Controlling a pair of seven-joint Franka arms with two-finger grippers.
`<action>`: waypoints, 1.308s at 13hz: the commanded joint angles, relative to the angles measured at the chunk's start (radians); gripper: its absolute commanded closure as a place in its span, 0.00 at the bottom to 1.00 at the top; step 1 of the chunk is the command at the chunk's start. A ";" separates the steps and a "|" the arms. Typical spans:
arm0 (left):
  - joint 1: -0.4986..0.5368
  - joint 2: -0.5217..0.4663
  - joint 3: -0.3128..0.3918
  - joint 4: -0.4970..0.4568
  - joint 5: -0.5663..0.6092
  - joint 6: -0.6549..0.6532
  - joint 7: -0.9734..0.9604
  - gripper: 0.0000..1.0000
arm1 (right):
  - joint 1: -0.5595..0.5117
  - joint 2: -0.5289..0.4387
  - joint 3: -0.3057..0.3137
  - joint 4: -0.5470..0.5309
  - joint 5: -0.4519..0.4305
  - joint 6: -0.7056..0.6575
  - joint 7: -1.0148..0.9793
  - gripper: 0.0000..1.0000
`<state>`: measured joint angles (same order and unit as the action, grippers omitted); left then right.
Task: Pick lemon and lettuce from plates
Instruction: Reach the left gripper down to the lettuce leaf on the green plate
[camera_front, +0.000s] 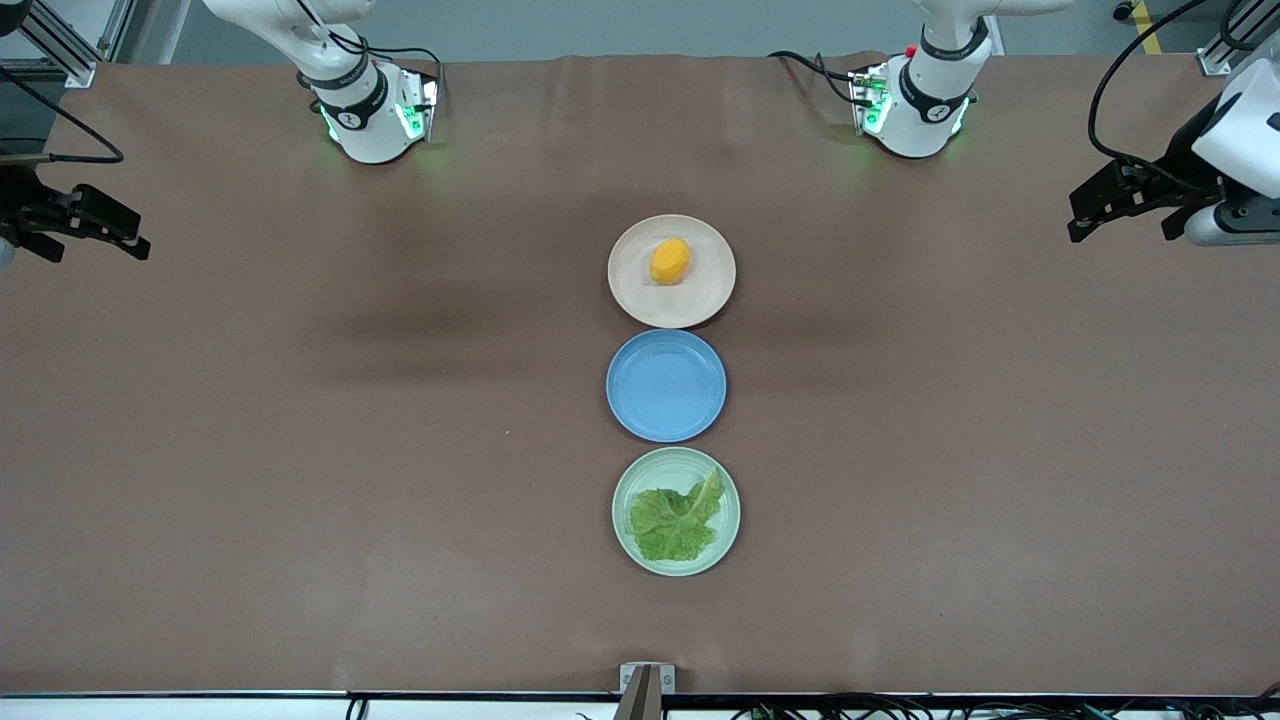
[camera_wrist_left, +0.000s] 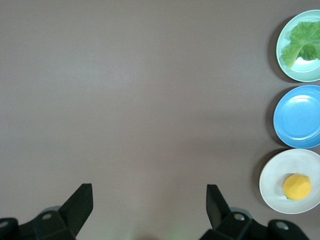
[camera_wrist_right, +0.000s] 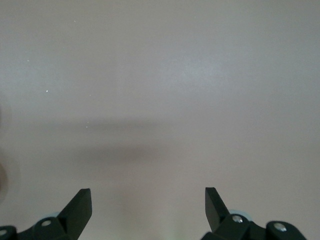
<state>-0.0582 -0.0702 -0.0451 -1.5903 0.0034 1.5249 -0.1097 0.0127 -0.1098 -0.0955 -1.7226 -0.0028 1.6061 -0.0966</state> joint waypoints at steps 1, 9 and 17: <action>-0.003 -0.002 0.004 0.015 0.001 -0.008 0.008 0.00 | 0.006 -0.028 -0.001 -0.029 -0.003 0.023 0.009 0.00; -0.093 0.327 -0.035 0.119 0.003 0.200 0.012 0.00 | 0.003 -0.025 -0.004 -0.029 0.026 0.011 0.012 0.00; -0.342 0.705 -0.030 0.174 0.003 0.659 -0.199 0.00 | -0.002 0.042 -0.006 0.047 0.018 -0.017 0.011 0.00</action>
<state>-0.3502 0.5520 -0.0846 -1.4861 0.0034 2.1234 -0.2717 0.0127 -0.0942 -0.0983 -1.6937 0.0124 1.5937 -0.0896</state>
